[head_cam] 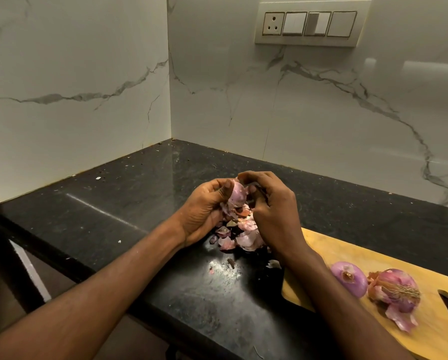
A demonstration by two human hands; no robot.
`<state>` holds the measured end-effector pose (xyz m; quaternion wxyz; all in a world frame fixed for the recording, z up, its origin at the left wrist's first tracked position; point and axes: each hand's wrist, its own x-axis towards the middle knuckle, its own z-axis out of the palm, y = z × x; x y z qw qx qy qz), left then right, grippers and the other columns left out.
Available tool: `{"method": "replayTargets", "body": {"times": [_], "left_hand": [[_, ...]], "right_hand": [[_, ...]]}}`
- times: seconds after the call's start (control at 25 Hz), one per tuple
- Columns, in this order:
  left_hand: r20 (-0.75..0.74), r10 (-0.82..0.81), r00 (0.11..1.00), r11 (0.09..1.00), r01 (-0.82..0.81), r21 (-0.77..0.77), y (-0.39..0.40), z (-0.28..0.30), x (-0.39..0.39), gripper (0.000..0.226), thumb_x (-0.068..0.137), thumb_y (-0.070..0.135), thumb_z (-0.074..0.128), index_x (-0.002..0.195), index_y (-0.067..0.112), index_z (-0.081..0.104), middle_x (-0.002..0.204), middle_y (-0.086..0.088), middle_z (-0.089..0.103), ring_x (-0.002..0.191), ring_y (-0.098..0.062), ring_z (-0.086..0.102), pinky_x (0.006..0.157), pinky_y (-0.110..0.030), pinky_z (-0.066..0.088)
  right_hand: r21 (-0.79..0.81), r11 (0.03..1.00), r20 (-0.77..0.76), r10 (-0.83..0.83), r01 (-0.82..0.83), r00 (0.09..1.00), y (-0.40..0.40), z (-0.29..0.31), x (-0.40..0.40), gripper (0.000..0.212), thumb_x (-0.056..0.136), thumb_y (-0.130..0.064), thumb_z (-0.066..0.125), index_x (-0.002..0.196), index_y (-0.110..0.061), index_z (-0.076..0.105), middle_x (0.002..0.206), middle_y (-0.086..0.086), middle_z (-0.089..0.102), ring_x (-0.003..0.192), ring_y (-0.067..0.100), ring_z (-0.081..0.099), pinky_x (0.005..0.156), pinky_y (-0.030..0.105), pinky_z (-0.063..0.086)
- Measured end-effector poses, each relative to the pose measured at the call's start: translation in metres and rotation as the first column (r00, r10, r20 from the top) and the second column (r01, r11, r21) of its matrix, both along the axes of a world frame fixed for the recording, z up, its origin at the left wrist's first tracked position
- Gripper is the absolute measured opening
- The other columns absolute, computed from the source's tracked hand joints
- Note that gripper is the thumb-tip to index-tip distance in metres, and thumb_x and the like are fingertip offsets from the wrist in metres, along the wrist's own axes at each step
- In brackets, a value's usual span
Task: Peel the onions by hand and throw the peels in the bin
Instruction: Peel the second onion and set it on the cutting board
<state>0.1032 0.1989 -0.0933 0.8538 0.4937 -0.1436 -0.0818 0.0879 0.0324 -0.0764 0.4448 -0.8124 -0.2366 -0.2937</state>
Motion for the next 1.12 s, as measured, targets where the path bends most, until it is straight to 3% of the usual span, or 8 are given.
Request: {"method": "replayTargets", "body": {"times": [0.2, 0.28, 0.4, 0.56, 0.64, 0.84, 0.96, 1.12], "left_hand": [[-0.054, -0.076, 0.996, 0.990, 0.069, -0.123, 0.0034, 0.0000, 0.0024, 0.057, 0.111, 0.035, 0.042, 0.143, -0.012, 0.047, 0.141, -0.038, 0.051, 0.118, -0.036, 0.057, 0.102, -0.041, 0.051], [-0.074, -0.045, 0.996, 0.993, 0.037, -0.115, 0.0029, -0.0003, 0.0006, 0.053, 0.111, 0.031, 0.040, 0.139, -0.012, 0.050, 0.137, -0.035, 0.055, 0.118, -0.038, 0.058, 0.100, -0.041, 0.052], [-0.099, -0.046, 0.994, 0.994, 0.036, -0.101, 0.0008, 0.0021, -0.0028, 0.049, 0.111, 0.029, 0.038, 0.132, -0.013, 0.054, 0.120, -0.030, 0.063, 0.090, -0.025, 0.070, 0.081, -0.033, 0.061], [-0.090, -0.053, 0.994, 0.995, 0.046, -0.087, 0.0003, 0.0022, -0.0030, 0.053, 0.111, 0.030, 0.039, 0.137, -0.015, 0.048, 0.117, -0.028, 0.063, 0.083, -0.022, 0.068, 0.078, -0.032, 0.057], [-0.092, -0.054, 0.994, 0.995, 0.046, -0.084, -0.0005, 0.0024, -0.0040, 0.051, 0.112, 0.029, 0.037, 0.136, -0.013, 0.050, 0.118, -0.028, 0.065, 0.086, -0.024, 0.071, 0.074, -0.030, 0.061], [-0.033, -0.067, 0.997, 0.996, 0.065, -0.055, -0.0001, 0.0032, -0.0030, 0.053, 0.111, 0.030, 0.039, 0.140, -0.013, 0.049, 0.129, -0.032, 0.062, 0.106, -0.032, 0.068, 0.089, -0.039, 0.061], [0.009, -0.079, 0.997, 0.997, 0.079, -0.003, 0.0015, 0.0016, -0.0016, 0.048, 0.110, 0.027, 0.044, 0.142, -0.009, 0.049, 0.135, -0.030, 0.061, 0.120, -0.037, 0.060, 0.094, -0.038, 0.058], [-0.026, -0.067, 0.997, 0.998, 0.068, 0.009, -0.0021, 0.0041, -0.0053, 0.051, 0.111, 0.031, 0.040, 0.141, -0.010, 0.048, 0.113, -0.017, 0.068, 0.082, -0.014, 0.062, 0.081, -0.035, 0.058]], "right_hand": [[-0.071, 0.992, -0.017, 0.101, -0.102, 0.995, -0.0031, -0.0018, -0.0020, 0.040, 0.084, -0.010, 0.084, 0.121, -0.014, 0.073, 0.117, -0.009, 0.065, 0.094, 0.007, 0.067, 0.081, 0.025, 0.059], [-0.120, 0.991, 0.033, 0.058, -0.054, 0.998, -0.0014, -0.0027, -0.0032, 0.038, 0.082, -0.009, 0.085, 0.117, -0.014, 0.073, 0.114, -0.009, 0.064, 0.089, 0.009, 0.066, 0.077, 0.027, 0.058], [-0.148, 0.989, 0.123, -0.009, 0.028, 0.992, 0.0002, -0.0021, -0.0044, 0.022, 0.084, -0.004, 0.082, 0.101, -0.013, 0.073, 0.103, -0.007, 0.066, 0.085, 0.010, 0.065, 0.074, 0.030, 0.059], [-0.134, 0.990, 0.024, -0.027, 0.030, 0.999, -0.0001, -0.0008, -0.0053, 0.034, 0.079, -0.001, 0.083, 0.103, -0.017, 0.065, 0.097, -0.006, 0.064, 0.084, 0.010, 0.062, 0.074, 0.030, 0.057], [-0.137, 0.990, 0.000, -0.022, 0.022, 1.000, -0.0007, -0.0013, -0.0061, 0.042, 0.079, 0.000, 0.083, 0.114, -0.016, 0.067, 0.103, -0.004, 0.066, 0.088, 0.009, 0.061, 0.078, 0.025, 0.057], [-0.159, 0.984, 0.135, -0.057, 0.078, 0.989, 0.0008, -0.0031, -0.0055, 0.026, 0.084, -0.005, 0.081, 0.106, -0.013, 0.070, 0.105, -0.004, 0.064, 0.088, 0.009, 0.061, 0.077, 0.027, 0.058], [-0.187, 0.982, 0.024, 0.002, 0.002, 1.000, 0.0025, -0.0066, -0.0024, 0.054, 0.086, -0.013, 0.080, 0.137, -0.016, 0.063, 0.132, -0.006, 0.059, 0.117, 0.011, 0.059, 0.099, 0.028, 0.053], [-0.008, 0.998, 0.020, 0.065, -0.065, 0.998, 0.0039, -0.0087, -0.0031, 0.039, 0.086, 0.003, 0.076, 0.120, -0.015, 0.077, 0.121, -0.008, 0.070, 0.111, 0.004, 0.066, 0.087, 0.025, 0.057]]}}
